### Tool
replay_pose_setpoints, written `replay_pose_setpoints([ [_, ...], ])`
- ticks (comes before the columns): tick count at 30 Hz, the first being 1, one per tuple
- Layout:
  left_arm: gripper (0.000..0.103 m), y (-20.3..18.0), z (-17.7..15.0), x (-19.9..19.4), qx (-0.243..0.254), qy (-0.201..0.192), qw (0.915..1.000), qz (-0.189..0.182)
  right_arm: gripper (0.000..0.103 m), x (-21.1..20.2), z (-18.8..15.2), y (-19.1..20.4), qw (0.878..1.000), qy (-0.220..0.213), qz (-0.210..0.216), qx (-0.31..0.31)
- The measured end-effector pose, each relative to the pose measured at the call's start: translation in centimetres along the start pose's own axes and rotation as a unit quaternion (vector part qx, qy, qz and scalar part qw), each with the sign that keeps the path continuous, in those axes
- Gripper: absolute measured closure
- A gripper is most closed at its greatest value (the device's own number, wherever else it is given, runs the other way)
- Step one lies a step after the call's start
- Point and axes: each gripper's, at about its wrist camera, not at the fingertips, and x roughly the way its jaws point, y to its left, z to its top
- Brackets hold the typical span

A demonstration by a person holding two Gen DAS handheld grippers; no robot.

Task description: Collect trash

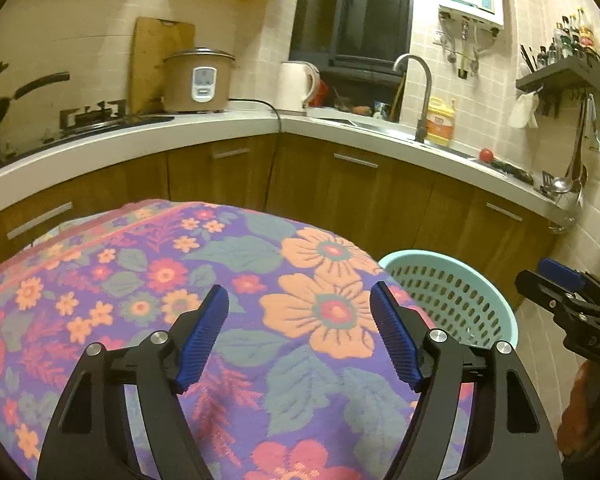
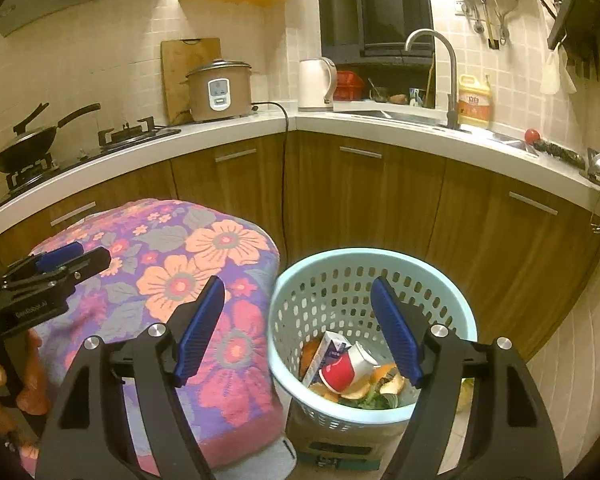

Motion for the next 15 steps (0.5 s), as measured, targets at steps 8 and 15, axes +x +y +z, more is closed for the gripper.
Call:
replay_pose_setpoints([
  [8, 0.027, -0.3, -0.1, -1.2, 0.007, -0.027, 0.9995, 0.016, 0.028, 0.2, -0.6, 0.9, 1.0, -0.009, -0.006, 0.012],
  [15, 0.022, -1.7, -0.3, -1.6, 0.045, -0.033, 0.9982, 0.023, 0.028, 0.5, -1.2, 1.8, 1.0, 0.003, -0.008, 0.004],
])
